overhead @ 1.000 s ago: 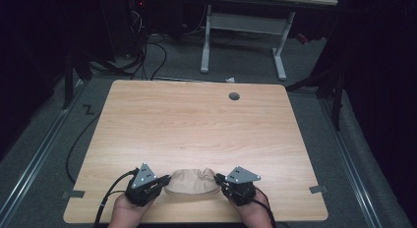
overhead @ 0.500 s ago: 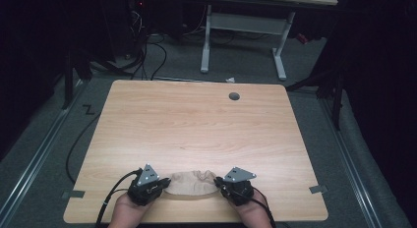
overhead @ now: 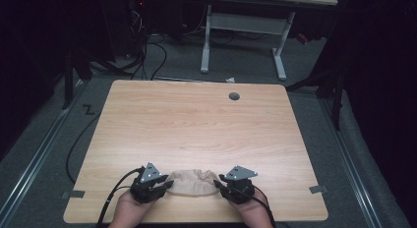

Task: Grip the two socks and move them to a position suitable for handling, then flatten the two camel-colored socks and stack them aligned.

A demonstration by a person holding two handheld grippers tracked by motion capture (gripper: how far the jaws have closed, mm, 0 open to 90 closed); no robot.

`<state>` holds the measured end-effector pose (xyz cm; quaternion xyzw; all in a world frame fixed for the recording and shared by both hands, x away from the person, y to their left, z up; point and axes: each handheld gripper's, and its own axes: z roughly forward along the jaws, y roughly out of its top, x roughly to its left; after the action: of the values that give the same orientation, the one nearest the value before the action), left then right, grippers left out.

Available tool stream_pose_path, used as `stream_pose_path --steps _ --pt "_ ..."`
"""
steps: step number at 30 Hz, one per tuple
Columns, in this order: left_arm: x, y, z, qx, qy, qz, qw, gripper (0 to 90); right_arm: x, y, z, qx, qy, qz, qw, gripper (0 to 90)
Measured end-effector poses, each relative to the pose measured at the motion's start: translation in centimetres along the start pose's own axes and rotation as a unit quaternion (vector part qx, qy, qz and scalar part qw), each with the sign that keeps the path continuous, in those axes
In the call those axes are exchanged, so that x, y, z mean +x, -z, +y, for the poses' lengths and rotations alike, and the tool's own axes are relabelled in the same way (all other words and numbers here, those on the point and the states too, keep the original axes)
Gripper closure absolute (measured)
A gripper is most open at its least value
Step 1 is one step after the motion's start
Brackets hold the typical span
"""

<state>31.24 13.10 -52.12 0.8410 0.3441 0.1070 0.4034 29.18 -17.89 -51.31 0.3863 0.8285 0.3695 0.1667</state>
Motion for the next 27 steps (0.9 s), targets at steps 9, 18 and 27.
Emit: stream_pose_path --steps 9,18,27 --pt "1.5 1.5 0.6 -0.045 0.01 0.022 0.9987 53.3 -0.7 0.5 0.3 -0.052 -0.009 -0.03 0.9982 58.9" --pt "4.3 2.5 0.9 -0.063 0.021 0.071 0.9953 48.2 -2.7 1.2 -0.6 -0.08 -0.022 -0.091 0.9924 52.1" --pt "8.2 3.2 0.3 -0.058 0.074 0.117 0.9887 43.2 -5.2 1.4 -1.6 -0.08 -0.045 -0.122 0.9883 51.6"
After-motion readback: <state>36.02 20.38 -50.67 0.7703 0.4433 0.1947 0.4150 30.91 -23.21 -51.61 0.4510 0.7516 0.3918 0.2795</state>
